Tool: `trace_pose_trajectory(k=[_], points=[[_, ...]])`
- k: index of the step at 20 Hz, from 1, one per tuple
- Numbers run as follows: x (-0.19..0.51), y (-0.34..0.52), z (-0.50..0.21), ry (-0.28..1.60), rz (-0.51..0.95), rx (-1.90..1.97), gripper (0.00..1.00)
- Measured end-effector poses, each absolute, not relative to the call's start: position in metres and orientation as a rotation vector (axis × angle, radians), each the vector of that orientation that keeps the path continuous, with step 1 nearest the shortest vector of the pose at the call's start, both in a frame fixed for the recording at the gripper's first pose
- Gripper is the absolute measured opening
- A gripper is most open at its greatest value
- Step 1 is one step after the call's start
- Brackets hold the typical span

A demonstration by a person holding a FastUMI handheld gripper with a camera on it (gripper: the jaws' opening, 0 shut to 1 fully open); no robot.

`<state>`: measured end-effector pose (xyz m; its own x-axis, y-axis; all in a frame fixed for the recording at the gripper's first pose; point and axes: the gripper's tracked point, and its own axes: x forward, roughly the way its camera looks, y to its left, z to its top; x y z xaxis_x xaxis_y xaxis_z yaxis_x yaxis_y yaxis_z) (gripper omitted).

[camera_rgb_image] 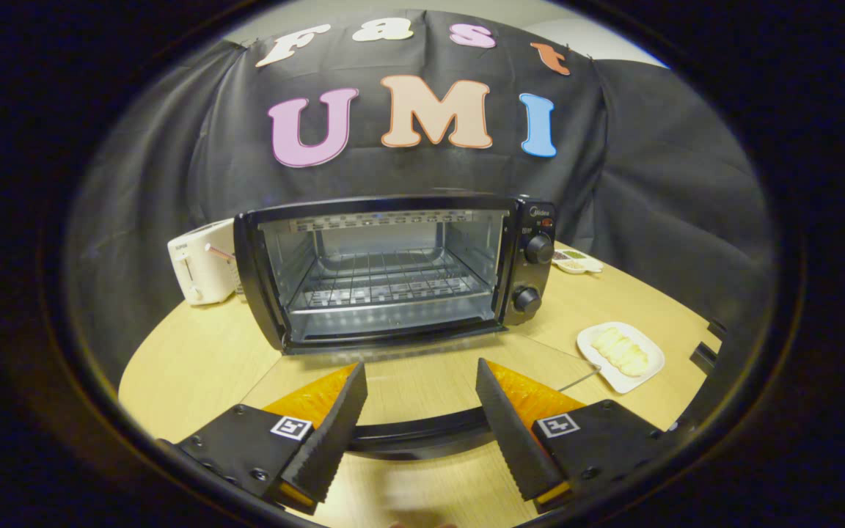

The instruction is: Open the toaster oven, put the food inside, and close the toaster oven door.

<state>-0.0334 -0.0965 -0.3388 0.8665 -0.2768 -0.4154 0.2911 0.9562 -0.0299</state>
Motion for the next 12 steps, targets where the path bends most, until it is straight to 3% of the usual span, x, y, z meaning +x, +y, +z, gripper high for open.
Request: trace_pose_trajectory(k=[12], points=[[-0.036,-0.103,-0.370,0.508,-0.290,0.096,0.97]])
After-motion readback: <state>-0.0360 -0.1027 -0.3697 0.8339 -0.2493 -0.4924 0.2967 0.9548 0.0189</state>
